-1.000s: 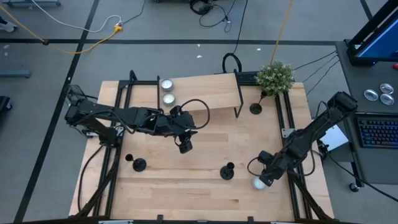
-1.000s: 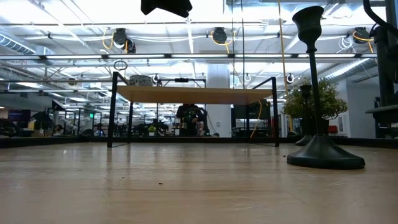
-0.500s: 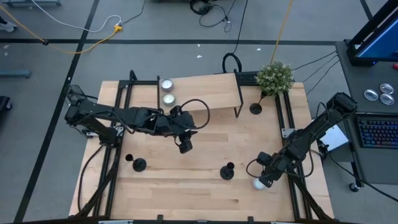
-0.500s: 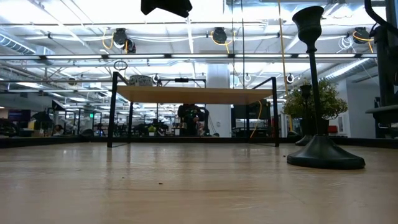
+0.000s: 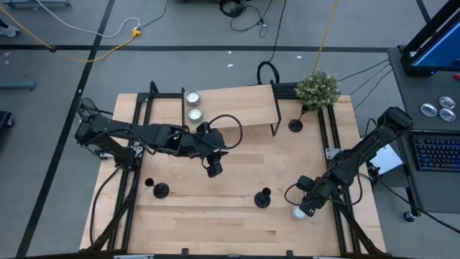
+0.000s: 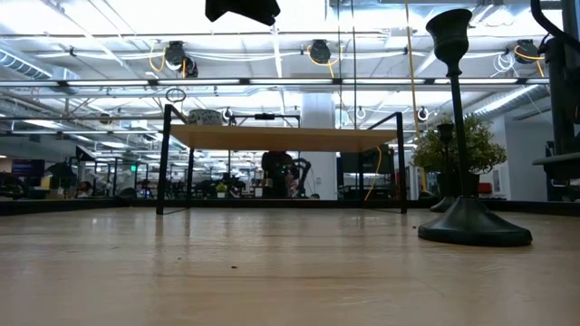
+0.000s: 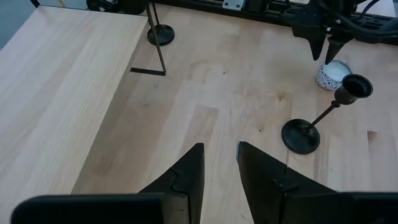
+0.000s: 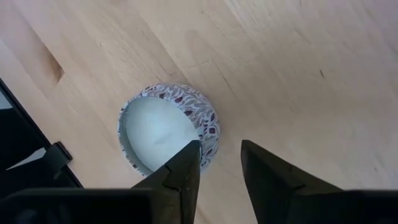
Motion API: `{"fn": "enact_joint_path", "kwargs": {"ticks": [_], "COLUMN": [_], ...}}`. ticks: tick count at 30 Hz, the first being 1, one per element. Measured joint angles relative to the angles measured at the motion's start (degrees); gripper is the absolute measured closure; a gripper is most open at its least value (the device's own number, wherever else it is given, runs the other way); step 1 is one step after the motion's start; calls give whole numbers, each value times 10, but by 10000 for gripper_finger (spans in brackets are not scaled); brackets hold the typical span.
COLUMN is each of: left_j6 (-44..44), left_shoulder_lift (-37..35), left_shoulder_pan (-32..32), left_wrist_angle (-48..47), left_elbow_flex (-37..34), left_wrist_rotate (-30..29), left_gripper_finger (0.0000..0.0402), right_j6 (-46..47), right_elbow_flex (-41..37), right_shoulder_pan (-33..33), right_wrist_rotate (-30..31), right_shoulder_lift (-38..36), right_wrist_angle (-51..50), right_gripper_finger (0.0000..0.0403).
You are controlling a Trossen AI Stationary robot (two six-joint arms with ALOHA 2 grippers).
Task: Pick & Place candle stick holders
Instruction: Put the white scented candle on the shelf
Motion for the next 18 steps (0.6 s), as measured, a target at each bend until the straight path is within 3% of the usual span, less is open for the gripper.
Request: {"fn": "enact_joint_path", "kwargs": {"ticks": [18], "left_j6": [1], "left_shoulder_lift": [0], "left_shoulder_pan": [0], "left_wrist_angle": [0], "left_elbow_flex": [0], "left_wrist_rotate": [0], "left_gripper_finger": [298], "right_j6": [2], "right_elbow_flex": [0], "right_shoulder_pan": [0], "right_wrist_rotate": [-1], "right_shoulder_lift": [0], "right_wrist_angle": [0], "right_gripper_finger": [303]}}
